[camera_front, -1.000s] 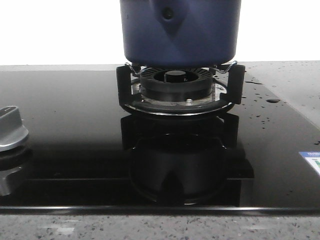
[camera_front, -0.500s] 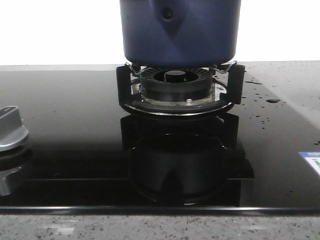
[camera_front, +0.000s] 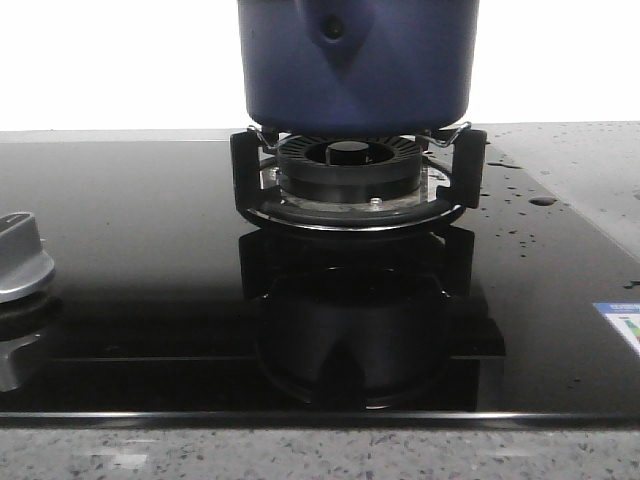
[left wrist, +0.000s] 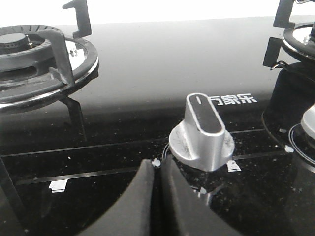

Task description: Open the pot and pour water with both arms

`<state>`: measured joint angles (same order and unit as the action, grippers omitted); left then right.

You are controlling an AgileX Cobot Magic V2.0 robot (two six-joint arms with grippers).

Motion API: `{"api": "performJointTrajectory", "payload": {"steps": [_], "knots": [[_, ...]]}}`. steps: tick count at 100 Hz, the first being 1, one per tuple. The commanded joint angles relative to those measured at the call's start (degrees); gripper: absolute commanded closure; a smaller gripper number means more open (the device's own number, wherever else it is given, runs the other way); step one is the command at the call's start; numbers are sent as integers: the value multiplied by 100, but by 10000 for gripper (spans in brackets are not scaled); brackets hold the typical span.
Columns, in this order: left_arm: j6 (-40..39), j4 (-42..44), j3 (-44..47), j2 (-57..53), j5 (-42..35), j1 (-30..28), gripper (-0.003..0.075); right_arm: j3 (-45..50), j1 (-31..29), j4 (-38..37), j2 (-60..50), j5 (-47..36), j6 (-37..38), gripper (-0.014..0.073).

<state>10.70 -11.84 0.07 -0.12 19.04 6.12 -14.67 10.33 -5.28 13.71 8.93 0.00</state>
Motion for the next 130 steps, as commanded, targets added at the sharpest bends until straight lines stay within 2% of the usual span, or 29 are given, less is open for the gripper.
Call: {"api": "performJointTrajectory", "payload": {"steps": [1,18,25,34,51,58,130], "knots": [[-55,-91,260,-183,-240,-8,741,428,-243,9,38,-932,-37,659],[-55,-101,260,-183,-240,-8,741,1710,-763,9,14,-2116,-37,659],[-55,-101,260,-183,-240,-8,740,1609,-795,9,-186,-944,-37,659],[-55,-101,260,-183,-240,-8,740,1701,-806,9,-488,-551,-37,659],[-55,-101,260,-183,-240,-8,741,1688,-804,9,-1268,855,-37,659],[-55,-101,260,-183,-240,-8,741,1688,-804,-13,-1565,932,-37,659],[-55,-101,260,-183,-240,-8,740,1688,-808,-13,-1535,935,-37,659]]}}
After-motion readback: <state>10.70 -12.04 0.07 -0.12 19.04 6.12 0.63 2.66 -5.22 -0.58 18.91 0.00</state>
